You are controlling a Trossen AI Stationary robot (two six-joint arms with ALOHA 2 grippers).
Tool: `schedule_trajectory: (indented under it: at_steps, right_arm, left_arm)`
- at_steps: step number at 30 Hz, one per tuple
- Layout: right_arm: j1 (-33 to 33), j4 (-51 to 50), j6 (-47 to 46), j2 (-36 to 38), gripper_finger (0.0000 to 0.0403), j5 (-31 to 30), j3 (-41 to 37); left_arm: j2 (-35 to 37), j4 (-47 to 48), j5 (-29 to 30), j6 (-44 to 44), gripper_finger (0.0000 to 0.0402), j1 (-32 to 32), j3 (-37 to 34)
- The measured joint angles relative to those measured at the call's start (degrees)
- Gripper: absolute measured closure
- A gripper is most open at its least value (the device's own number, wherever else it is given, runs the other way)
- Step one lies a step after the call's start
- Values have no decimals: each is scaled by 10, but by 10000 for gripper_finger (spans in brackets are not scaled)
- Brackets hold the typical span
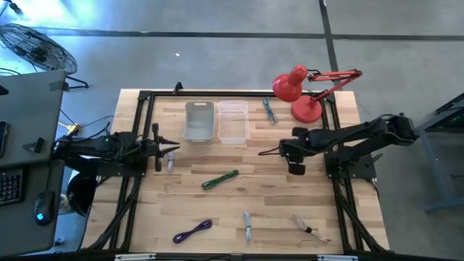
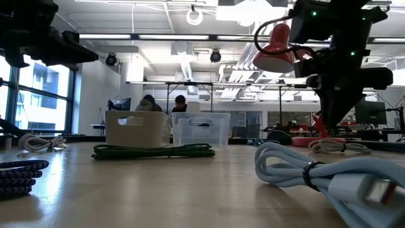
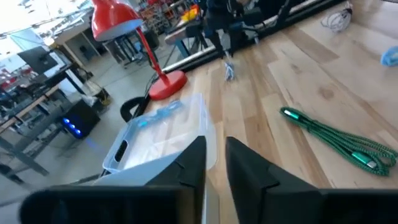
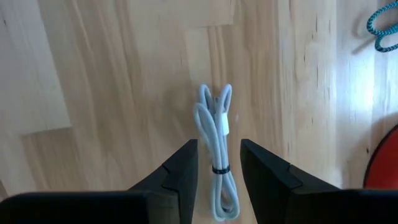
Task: Pick & Place USB Port
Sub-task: Put the top right white charger cable into the gray bin
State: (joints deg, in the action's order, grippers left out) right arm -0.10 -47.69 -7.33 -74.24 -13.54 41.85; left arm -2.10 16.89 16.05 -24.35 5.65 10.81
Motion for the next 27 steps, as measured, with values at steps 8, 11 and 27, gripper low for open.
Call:
schedule_trajectory:
  at_steps: [8,11,27]
  right_arm:
    - [-20,7,-14,-25,290,23,0]
    - [-28,13,-11,-52,290,30,0]
    - [-58,92,49,-156,304,28,3]
  left_arm:
    - [-15,1,15,4,270,0,0]
    - [-15,0,24,3,259,0,0]
    - [-15,0,25,6,254,0,0]
